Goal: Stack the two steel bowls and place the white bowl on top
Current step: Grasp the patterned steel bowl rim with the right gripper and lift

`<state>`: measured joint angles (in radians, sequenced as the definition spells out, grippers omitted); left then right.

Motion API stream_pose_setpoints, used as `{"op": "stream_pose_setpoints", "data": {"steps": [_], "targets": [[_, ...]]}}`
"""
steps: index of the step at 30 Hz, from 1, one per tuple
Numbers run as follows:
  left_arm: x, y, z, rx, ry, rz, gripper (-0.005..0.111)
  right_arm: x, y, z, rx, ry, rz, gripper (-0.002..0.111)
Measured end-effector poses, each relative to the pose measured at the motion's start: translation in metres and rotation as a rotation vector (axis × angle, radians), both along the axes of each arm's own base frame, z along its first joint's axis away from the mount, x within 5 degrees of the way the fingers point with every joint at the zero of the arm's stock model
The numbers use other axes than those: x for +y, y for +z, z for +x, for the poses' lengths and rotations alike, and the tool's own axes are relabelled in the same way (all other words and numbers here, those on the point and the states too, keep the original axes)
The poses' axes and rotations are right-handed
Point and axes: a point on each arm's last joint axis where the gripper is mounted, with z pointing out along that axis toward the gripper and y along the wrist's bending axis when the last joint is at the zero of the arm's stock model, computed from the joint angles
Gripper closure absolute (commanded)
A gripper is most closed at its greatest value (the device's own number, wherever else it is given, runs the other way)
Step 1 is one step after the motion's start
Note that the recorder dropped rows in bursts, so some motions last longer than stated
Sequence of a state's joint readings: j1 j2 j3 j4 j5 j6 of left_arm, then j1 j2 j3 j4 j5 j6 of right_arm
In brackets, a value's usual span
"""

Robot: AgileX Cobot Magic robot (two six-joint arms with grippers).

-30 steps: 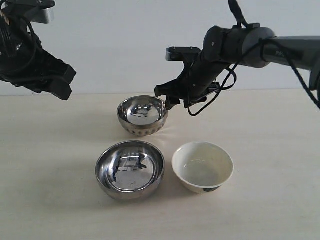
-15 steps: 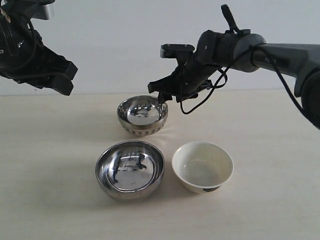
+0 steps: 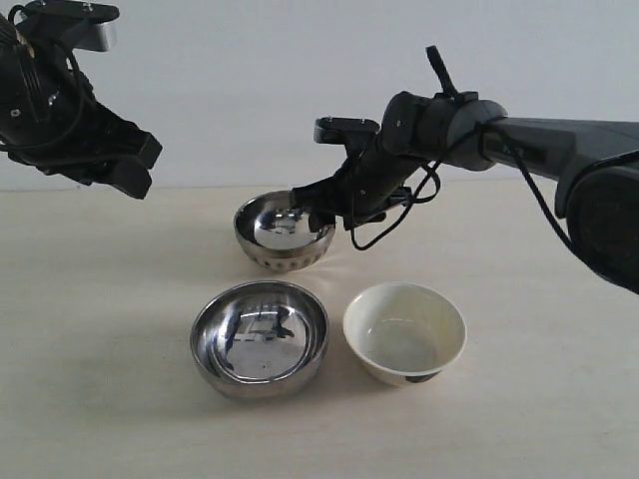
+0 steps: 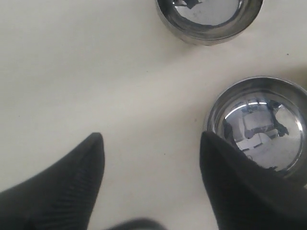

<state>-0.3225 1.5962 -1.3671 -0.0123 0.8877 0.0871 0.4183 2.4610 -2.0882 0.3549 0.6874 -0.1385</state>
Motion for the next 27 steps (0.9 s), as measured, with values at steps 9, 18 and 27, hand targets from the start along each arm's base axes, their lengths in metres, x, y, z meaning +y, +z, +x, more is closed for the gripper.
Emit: {"op": "stream_pose_setpoints", "data": {"steps": [9,18,27], "targets": [[-0.001,-0.006,0.003,0.014,0.0,0.006,0.051,0.001,-0.004,0.001,-0.001,0.012,0.001,0.108],[0.001,-0.006,0.004,0.003,-0.005,0.034,0.051,0.001,-0.005,0.0,0.004,0.026,-0.004,0.108],[0.021,-0.006,0.01,-0.001,0.07,0.063,0.051,-0.001,0.04,-0.01,-0.008,0.058,0.008,0.108]]}}
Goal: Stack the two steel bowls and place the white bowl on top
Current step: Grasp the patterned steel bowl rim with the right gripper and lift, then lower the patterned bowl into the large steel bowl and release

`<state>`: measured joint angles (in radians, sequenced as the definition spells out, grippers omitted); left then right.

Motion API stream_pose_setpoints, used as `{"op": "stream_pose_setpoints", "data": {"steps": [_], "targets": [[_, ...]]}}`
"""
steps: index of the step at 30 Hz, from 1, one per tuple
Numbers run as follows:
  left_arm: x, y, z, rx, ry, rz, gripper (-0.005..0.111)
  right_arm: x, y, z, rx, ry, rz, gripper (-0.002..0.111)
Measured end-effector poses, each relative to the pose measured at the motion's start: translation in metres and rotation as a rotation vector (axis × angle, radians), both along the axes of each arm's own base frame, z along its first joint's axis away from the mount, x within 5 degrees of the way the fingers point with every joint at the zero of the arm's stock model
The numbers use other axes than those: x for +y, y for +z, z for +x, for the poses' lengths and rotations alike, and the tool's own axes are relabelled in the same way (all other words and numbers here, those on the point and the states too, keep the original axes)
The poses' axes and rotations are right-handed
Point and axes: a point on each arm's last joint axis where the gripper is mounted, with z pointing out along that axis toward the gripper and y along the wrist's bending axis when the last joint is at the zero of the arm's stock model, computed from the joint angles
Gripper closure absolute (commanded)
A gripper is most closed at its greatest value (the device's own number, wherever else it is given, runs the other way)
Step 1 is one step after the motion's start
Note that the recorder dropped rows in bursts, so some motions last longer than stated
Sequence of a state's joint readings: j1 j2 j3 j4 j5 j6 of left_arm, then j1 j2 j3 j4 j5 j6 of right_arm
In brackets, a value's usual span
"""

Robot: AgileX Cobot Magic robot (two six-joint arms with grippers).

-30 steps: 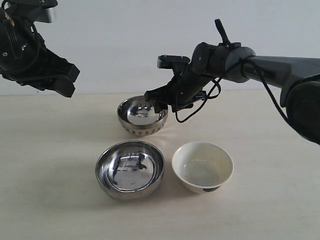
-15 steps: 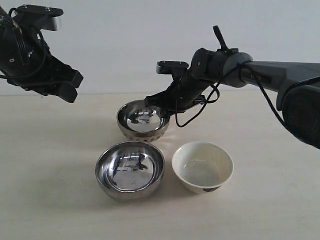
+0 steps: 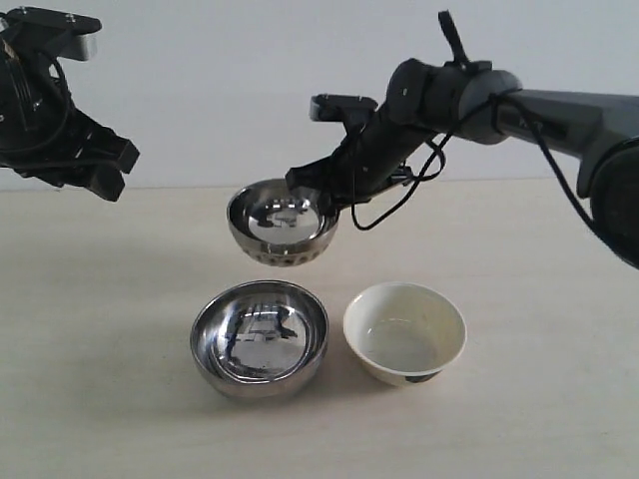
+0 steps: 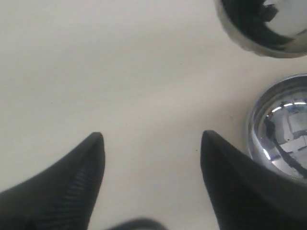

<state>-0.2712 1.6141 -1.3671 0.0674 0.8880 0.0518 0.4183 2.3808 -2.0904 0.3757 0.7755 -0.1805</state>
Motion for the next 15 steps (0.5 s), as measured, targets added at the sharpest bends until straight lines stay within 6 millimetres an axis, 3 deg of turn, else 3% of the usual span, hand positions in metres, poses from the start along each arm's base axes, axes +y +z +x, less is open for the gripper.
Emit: {"op": "stream_pose_setpoints", "data": {"steps": [7,15], "targets": [[0.021,-0.006,0.004,0.01,0.061,0.004,0.051,-0.005,0.052,-0.014,-0.035,0.01,0.019,0.108],[0.045,-0.017,0.007,0.005,0.129,-0.002,0.051,-0.012,0.073,-0.025,-0.013,0.015,-0.023,0.108]]}}
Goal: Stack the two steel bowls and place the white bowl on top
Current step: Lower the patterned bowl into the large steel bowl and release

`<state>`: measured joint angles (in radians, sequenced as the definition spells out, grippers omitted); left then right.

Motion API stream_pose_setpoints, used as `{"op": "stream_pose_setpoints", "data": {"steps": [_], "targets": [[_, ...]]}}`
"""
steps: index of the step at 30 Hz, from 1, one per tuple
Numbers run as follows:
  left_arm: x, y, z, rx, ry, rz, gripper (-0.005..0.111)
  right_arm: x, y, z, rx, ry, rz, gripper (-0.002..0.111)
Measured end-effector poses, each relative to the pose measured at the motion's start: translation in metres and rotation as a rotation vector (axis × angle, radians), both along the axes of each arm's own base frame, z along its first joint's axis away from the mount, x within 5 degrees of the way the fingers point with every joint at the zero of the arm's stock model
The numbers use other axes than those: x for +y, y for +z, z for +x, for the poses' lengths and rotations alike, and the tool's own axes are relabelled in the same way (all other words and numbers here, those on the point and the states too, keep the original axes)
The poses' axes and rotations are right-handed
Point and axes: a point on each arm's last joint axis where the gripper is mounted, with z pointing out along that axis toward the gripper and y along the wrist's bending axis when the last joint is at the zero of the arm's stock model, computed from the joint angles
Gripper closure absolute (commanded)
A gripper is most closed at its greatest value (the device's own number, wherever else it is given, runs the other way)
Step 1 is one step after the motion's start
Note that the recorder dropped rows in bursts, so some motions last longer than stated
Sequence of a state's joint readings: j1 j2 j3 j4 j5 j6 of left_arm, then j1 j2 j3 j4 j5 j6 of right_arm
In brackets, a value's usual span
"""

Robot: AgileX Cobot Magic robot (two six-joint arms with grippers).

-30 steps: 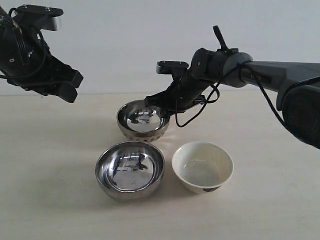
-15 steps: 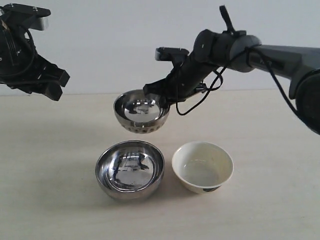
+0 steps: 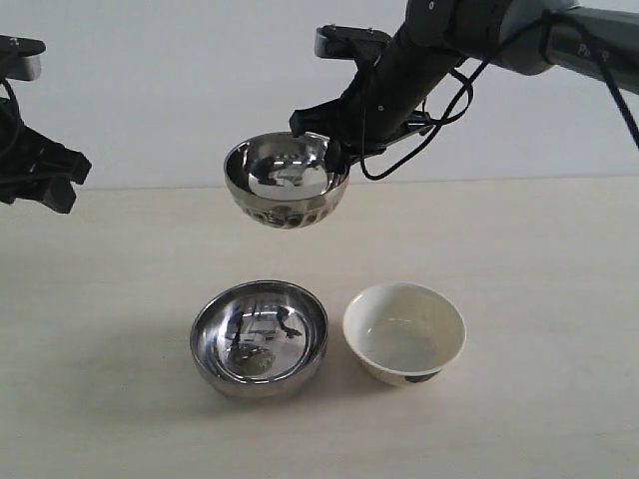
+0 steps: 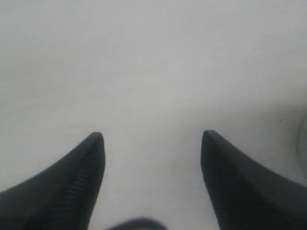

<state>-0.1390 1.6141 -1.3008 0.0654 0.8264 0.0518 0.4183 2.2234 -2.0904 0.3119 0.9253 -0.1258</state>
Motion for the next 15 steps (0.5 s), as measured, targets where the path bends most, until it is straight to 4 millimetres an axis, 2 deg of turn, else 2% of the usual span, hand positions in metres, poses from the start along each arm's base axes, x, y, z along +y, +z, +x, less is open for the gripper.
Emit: {"op": "stream_pose_setpoints", "data": {"steps": [7,11,15], "targets": [[0.006,0.0,0.002,-0.017,0.024,-0.024,0.051,0.003,0.009,-0.012,-0.012,0.006,-0.024,0.108],[0.005,0.0,0.002,-0.018,0.019,-0.032,0.051,-0.002,0.006,-0.023,-0.01,-0.014,-0.022,0.108],[0.006,0.001,0.003,-0.021,0.018,-0.034,0.051,-0.007,-0.001,-0.055,-0.018,0.016,-0.072,0.108]]}}
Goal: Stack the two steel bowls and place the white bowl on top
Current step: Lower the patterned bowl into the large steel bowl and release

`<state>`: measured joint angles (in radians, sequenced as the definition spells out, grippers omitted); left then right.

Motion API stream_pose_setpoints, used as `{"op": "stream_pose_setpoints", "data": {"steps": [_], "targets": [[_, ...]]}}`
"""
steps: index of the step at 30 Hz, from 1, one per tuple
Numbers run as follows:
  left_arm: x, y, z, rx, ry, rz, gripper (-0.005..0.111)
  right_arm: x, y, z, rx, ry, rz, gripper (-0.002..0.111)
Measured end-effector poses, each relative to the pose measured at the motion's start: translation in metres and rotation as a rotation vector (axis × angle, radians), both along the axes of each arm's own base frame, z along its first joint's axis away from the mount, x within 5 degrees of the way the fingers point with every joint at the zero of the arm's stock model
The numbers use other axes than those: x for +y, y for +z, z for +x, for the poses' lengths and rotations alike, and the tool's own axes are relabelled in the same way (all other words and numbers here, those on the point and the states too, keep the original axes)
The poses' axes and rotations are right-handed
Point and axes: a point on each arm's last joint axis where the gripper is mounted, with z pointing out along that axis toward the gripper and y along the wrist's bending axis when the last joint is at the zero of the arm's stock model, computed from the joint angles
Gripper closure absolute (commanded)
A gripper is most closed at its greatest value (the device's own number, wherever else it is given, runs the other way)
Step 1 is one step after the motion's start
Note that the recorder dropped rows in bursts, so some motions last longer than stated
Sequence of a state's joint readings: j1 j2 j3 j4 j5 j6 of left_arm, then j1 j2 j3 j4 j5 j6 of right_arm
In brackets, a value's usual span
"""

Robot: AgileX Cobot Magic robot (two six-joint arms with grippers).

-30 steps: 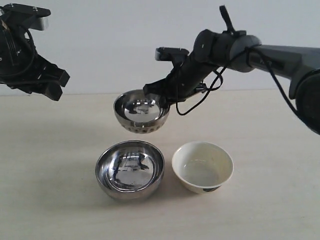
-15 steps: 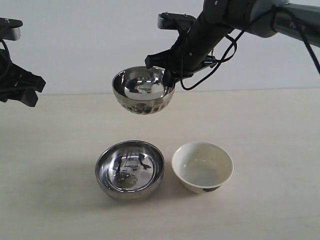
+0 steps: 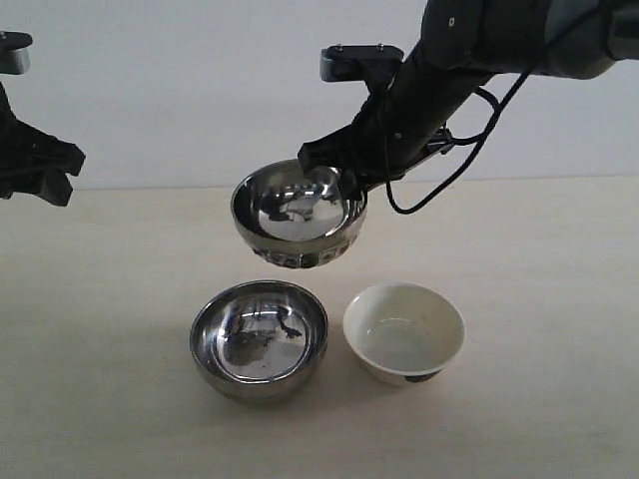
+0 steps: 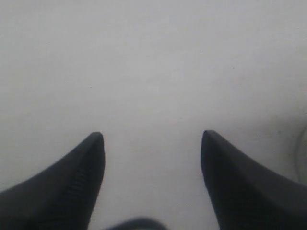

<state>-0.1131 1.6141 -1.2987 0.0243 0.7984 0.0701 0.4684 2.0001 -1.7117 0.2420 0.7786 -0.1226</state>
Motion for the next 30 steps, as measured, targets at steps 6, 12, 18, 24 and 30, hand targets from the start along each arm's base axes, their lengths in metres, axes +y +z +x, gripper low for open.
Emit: {"op": "stream_pose_setpoints", "data": {"steps": [6,12,18,24,30], "targets": [[0.0,0.0,-0.001,0.01,-0.001,0.001,0.051,0.026,0.009,-0.035,0.0,0.075,-0.004,0.108],[0.0,-0.001,-0.002,0.025,-0.005,0.001,0.051,0.054,-0.009,-0.058,0.015,0.113,0.04,0.108],[-0.001,-0.002,-0.003,0.037,-0.005,-0.013,0.051,0.049,-0.032,-0.063,0.037,0.101,0.02,0.108],[-0.005,-0.006,-0.006,0.066,-0.022,-0.045,0.051,0.048,-0.037,-0.064,0.034,0.104,0.014,0.108],[-0.005,-0.007,-0.007,0.074,-0.026,-0.05,0.051,0.048,-0.036,-0.064,0.041,0.097,0.026,0.108]]}}
